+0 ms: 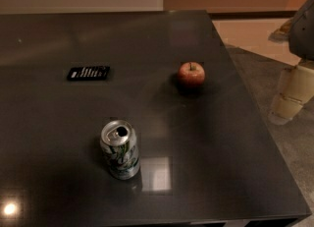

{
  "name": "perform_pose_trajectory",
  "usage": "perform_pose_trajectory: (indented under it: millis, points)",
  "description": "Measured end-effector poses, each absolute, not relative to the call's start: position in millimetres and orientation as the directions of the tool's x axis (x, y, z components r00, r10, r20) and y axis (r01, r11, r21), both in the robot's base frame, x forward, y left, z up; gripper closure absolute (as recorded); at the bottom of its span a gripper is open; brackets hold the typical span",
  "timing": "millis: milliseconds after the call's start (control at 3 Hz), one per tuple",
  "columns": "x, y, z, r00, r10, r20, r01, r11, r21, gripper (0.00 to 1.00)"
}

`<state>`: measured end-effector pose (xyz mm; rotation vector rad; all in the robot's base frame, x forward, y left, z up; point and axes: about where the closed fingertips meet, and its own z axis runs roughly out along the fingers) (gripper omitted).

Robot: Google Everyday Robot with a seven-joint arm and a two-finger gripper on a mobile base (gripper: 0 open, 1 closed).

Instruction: Move apple near 7up can

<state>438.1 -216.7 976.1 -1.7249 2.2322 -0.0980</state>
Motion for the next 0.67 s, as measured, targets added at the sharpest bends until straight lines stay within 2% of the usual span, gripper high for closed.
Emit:
perform_pose_trajectory:
  millis: [333, 667]
  points:
    - [438, -217, 976, -0.221, -0.953, -0.207, -0.931, 0.269, -0.247, 0.00]
    - [466, -214, 969, -0.193, -0.953, -0.235, -0.940, 0.248, -0.234, 0.00]
